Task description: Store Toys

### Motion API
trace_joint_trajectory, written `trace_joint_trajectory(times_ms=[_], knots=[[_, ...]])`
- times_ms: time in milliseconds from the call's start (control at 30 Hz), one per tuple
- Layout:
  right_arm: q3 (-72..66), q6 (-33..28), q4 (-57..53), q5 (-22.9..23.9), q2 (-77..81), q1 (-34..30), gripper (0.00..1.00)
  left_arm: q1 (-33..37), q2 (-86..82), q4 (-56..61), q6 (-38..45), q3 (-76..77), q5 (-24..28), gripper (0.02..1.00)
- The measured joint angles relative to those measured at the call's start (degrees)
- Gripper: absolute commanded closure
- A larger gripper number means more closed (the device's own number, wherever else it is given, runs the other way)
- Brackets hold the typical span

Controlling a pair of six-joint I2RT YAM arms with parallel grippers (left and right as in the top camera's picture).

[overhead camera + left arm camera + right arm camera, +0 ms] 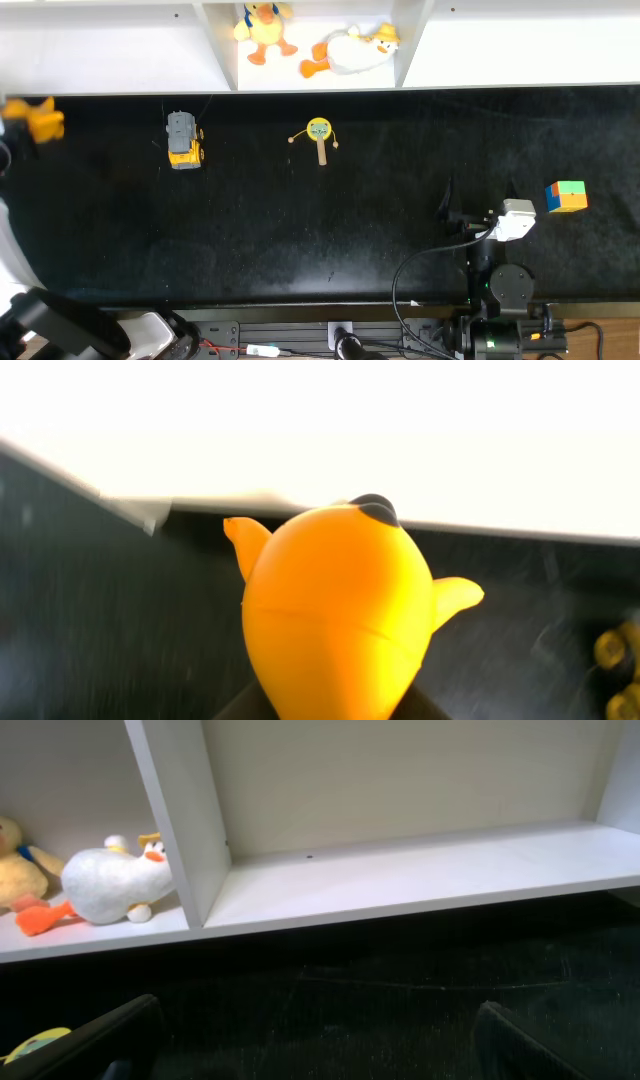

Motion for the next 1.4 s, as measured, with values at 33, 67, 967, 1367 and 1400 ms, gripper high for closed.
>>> trace_joint_trajectory(times_ms=[33,67,967,1367,1400], knots=[[0.0,0.04,0.0,0.02,0.0,0.0,0.005,-1.01,-0.17,0.72,-0.66,0.48,0.02,0.91],[0.0,0.0,0.02,0.0,0.0,0.0,0.005,-1.92,-0.28,1.4,-1.18,0.79,0.04,0.91],[0.0,0.02,0.0,0.02,0.0,0.0,0.005,-7.41,3.21,6.47,-17.27,2.51,-1.31,0.871],[0.0,0.04,0.0,0.02,0.0,0.0,0.005,-7.98,8.98,6.34,-19.98,6.78,-1.51,0.871],[0.0,0.02,0.0,0.02,0.0,0.0,0.005,-8.04,9.38,6.34,-20.0,7.1,-1.49,0.871]])
